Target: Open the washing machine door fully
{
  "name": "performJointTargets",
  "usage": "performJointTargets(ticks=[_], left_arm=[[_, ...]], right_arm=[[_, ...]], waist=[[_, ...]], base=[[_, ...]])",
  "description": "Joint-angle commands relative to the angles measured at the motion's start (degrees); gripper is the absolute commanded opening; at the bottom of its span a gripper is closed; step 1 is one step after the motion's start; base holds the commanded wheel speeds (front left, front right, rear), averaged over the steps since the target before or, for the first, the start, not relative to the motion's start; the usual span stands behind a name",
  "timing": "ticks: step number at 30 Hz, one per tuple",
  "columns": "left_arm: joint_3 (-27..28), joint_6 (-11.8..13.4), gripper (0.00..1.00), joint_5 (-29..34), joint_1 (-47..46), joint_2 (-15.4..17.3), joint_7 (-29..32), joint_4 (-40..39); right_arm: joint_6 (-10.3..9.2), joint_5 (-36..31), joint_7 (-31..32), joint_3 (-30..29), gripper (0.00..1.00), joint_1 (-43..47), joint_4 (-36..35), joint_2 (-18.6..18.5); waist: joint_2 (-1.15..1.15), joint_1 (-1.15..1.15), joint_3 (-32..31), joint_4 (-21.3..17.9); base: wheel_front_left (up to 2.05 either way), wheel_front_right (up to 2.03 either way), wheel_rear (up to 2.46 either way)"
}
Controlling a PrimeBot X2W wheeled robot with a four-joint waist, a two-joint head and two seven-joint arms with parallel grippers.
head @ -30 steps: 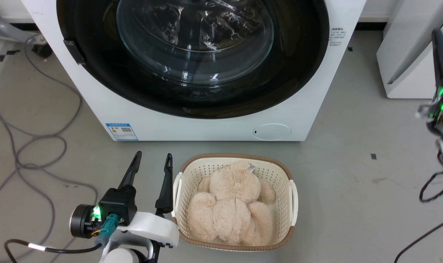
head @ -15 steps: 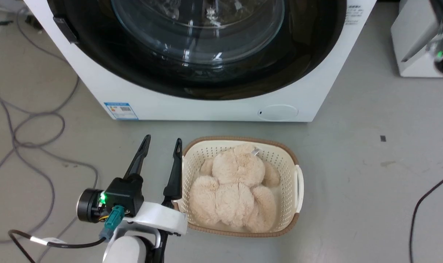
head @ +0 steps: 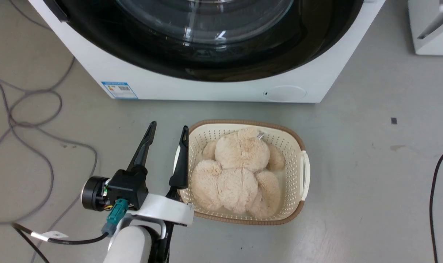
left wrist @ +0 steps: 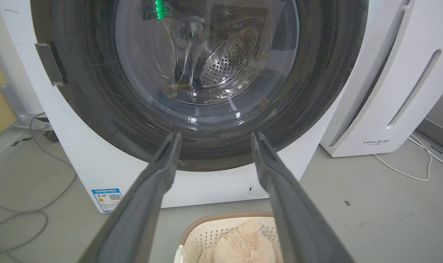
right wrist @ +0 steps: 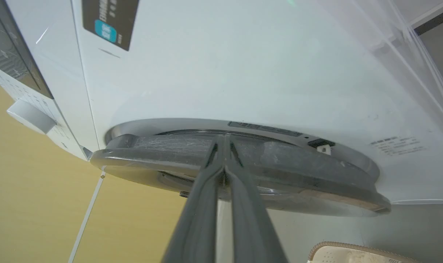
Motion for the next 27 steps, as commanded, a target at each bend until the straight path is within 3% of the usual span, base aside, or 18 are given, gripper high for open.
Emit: performJointTargets(ticks=[1, 14, 27], left_arm=[[-0.26, 0.34, 1.0, -0.56, -1.21, 0.07, -0.53, -0.07], [-1.94, 1.17, 1.0, -2.26, -4.08, 0.07, -2.09, 0.39], [-2.33, 1.53, 1.0, -2.7, -4.16, 0.07, -2.15, 1.14]], right_arm=[[0.05, 2.45, 0.83, 1.74, 0.0, -2.69, 1.36, 0.19], [0.06, 10.15, 8.63, 12.66, 0.0, -12.66, 8.42, 3.67], [0.06, 6.02, 14.11, 13.36, 0.0, -8.9, 7.34, 6.79]], waist=[[0.0, 0.0, 0.7, 0.18], [0.0, 0.0, 4.81, 1.02], [0.0, 0.0, 4.32, 0.89]], base=[[0.0, 0.0, 0.0], [0.0, 0.0, 0.0], [0.0, 0.0, 0.0]])
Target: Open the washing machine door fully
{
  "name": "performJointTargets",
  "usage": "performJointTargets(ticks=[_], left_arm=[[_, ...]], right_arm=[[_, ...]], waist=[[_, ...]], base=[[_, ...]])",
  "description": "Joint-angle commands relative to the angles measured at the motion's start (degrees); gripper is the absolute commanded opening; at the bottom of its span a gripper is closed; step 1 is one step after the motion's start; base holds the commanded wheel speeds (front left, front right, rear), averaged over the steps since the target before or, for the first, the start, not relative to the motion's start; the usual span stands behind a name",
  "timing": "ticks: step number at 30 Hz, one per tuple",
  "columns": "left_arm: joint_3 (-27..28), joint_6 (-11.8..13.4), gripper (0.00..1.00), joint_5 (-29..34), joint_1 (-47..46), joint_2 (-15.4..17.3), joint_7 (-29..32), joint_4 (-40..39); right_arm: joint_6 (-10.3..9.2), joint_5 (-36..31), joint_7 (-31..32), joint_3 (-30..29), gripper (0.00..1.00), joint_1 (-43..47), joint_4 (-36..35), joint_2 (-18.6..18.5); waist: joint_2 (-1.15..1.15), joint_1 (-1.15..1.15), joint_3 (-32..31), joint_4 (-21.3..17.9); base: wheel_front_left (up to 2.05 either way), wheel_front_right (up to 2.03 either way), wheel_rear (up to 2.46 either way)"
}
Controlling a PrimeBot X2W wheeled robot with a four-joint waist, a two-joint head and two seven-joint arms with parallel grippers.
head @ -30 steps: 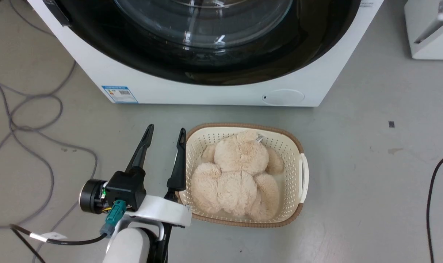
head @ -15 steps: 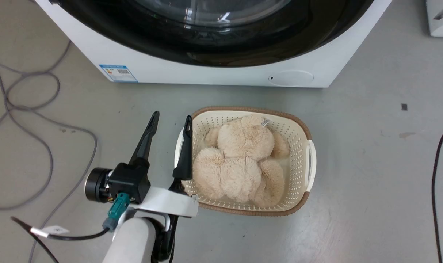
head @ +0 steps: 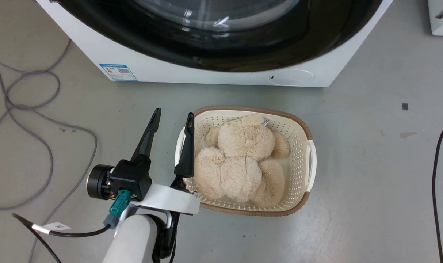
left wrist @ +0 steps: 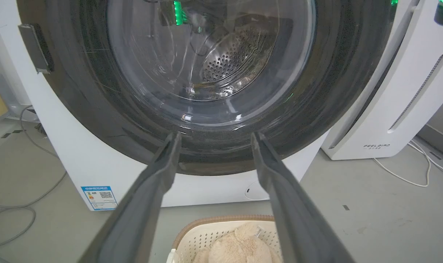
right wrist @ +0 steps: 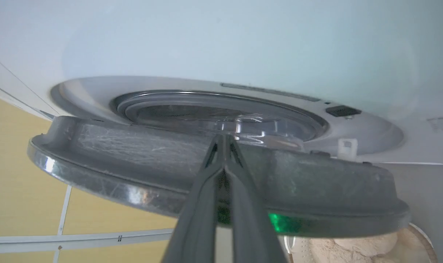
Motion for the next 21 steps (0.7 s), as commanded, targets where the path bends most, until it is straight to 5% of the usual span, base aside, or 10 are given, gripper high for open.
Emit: performJointTargets(ticks=[1, 21], left_arm=[[-0.08, -0.01, 1.0, -0.2, -0.51, 0.09, -0.33, 0.19], [0.43, -0.74, 1.0, -0.36, 4.09, 0.09, -0.33, 4.5]], right_arm=[[0.06, -0.43, 1.05, 0.38, 0.0, 2.0, -1.2, 1.33], [0.06, -1.18, 7.48, 0.47, 0.0, 18.08, -19.03, -4.71]], waist=[[0.0, 0.0, -0.22, -0.03], [0.0, 0.0, -10.67, 1.1]], base=[[0.0, 0.0, 0.0], [0.0, 0.0, 0.0]])
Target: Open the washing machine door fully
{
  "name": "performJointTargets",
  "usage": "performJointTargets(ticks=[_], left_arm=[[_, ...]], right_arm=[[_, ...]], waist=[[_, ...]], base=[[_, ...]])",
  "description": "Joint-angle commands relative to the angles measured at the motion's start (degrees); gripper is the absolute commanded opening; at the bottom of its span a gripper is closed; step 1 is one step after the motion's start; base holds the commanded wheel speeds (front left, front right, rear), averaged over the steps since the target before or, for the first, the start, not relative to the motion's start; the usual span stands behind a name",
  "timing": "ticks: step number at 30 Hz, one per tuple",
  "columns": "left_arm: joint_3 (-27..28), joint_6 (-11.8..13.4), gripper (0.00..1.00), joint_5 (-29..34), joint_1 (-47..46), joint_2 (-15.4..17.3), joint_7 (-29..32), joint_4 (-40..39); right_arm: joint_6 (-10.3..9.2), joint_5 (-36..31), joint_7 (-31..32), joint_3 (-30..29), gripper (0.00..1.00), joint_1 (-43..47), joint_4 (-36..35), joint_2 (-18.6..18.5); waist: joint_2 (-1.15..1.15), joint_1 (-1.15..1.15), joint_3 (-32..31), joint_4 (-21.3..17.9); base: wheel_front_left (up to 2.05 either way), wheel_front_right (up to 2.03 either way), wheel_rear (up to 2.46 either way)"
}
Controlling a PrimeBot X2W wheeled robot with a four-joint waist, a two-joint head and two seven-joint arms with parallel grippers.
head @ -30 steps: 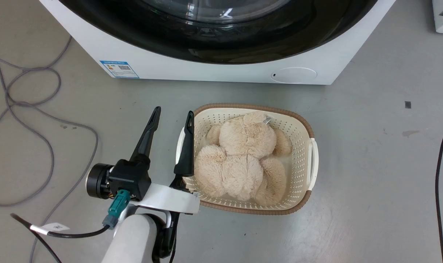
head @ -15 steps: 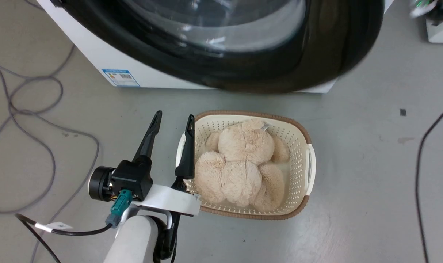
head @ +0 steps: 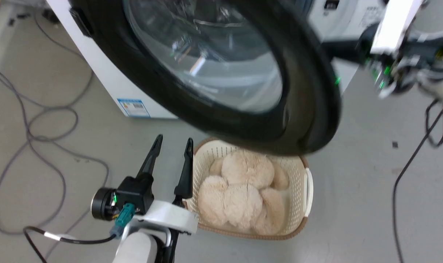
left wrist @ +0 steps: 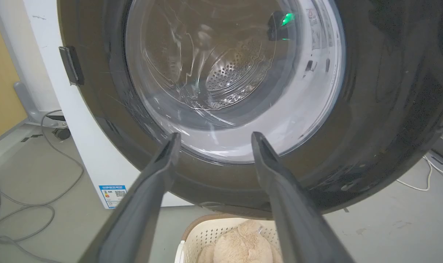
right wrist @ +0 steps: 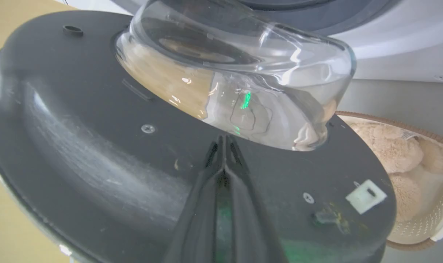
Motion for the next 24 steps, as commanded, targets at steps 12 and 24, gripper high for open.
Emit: performJointTargets(ticks=[12, 24], left_arm=[[1.6, -1.02, 1.0, 1.39, 5.66, 0.2, -0.32, 1.77], [2.75, -1.61, 1.0, 1.87, 7.79, 0.32, -0.32, 2.48]], right_arm=[[0.06, -1.2, -1.68, 0.16, 0.0, 13.8, -16.24, -1.43], [0.06, -3.44, -5.79, 0.16, 0.0, 20.55, -26.54, 1.75]], waist=[[0.0, 0.0, -7.88, 1.39], [0.0, 0.0, -10.67, 2.64]], base=[[0.0, 0.0, 0.0], [0.0, 0.0, 0.0]])
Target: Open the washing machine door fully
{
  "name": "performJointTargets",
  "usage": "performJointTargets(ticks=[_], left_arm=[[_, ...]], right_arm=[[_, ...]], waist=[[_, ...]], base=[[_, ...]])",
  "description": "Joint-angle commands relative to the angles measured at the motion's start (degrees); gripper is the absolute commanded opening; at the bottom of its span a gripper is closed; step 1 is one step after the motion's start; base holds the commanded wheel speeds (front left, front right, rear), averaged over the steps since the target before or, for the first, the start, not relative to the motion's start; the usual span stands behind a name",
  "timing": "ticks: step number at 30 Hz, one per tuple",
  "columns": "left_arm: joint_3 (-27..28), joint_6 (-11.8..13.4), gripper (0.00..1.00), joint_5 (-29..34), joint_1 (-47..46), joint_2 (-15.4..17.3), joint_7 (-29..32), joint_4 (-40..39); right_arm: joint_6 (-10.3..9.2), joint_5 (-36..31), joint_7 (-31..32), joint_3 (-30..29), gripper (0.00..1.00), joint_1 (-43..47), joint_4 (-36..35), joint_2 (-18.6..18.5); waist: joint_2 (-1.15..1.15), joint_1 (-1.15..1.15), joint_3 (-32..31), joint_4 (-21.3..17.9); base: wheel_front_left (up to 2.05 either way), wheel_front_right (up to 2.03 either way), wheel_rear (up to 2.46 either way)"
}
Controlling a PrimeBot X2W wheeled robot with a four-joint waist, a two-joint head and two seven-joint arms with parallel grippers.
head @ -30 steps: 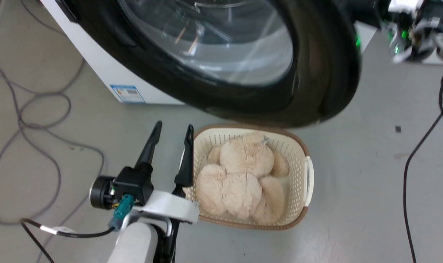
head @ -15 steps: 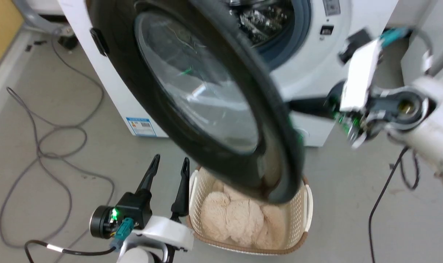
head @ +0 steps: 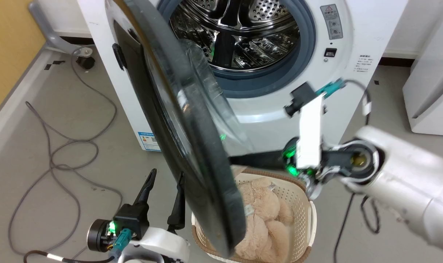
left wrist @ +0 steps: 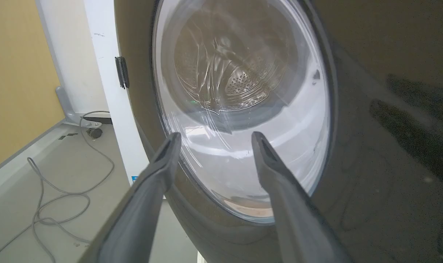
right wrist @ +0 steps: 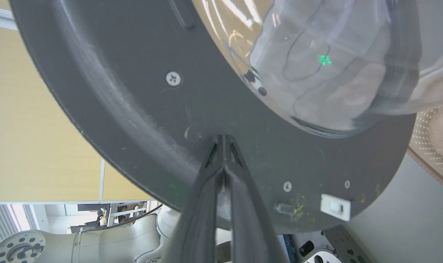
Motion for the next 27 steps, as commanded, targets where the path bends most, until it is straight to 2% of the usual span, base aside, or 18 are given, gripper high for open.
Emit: performJointTargets(ticks=[1, 7, 8, 9, 14, 18, 21, 23, 27], left_arm=[[0.32, -0.17, 1.0, 0.41, 0.83, 0.22, -0.32, 0.22], [0.53, -0.04, 1.0, 0.34, 1.52, 0.17, -0.32, 0.36], [0.58, -0.04, 1.0, 0.32, 1.69, 0.17, -0.32, 0.36], [0.67, -0.01, 1.0, 0.31, 1.87, 0.16, -0.32, 0.35], [1.11, -0.15, 1.0, 0.39, 2.99, 0.27, -0.32, 0.6], [1.36, -0.37, 1.0, 0.56, 3.9, 0.61, -0.32, 1.06], [1.71, -0.43, 1.0, 0.51, 4.64, 0.8, -0.32, 1.55], [2.0, -0.37, 1.0, 0.45, 5.11, 0.88, -0.32, 1.75], [2.86, -0.24, 1.0, 0.15, 5.69, 1.2, -0.32, 2.12]], right_arm=[[0.06, -0.59, -1.24, 0.07, 0.0, 2.13, -1.03, 1.06], [0.06, 0.96, -10.11, -1.99, 0.0, 7.38, -4.47, 1.54], [0.06, 0.94, -12.35, -3.08, 0.55, 8.69, -5.22, 1.14], [0.06, 0.96, -14.87, -4.46, 1.0, 10.22, -5.98, 0.69], [0.06, -1.04, -28.32, -11.9, 1.0, 19.35, -9.77, -2.68], [0.06, -5.31, -41.63, -16.78, 1.0, 27.71, -11.57, -5.77], [0.06, -10.27, -45.97, -20.02, 1.0, 34.67, -10.84, -7.59], [0.06, -13.66, -46.22, -26.73, 1.0, 40.22, -8.96, -6.77], [0.06, -24.33, -46.27, -42.62, 1.0, 52.52, -6.25, -0.75]], waist=[[0.0, 0.01, -0.22, 0.11], [0.0, 0.01, -0.98, -0.03], [0.0, 0.01, -1.08, -0.1], [0.0, 0.01, -1.2, -0.27], [0.0, 0.01, -2.07, -1.36], [0.0, 0.01, -2.87, -2.24], [0.0, 0.01, -3.91, -2.86], [0.0, 0.01, -4.37, -3.34], [0.0, 0.01, -5.05, -3.99]], base=[[0.0, 0.0, 0.0], [0.0, 0.0, 0.0], [0.0, 0.0, 0.0], [0.0, 0.0, 0.0], [0.0, 0.0, 0.0], [0.0, 0.0, 0.0], [0.0, 0.0, 0.0], [0.0, 0.0, 0.0], [0.0, 0.0, 0.0]])
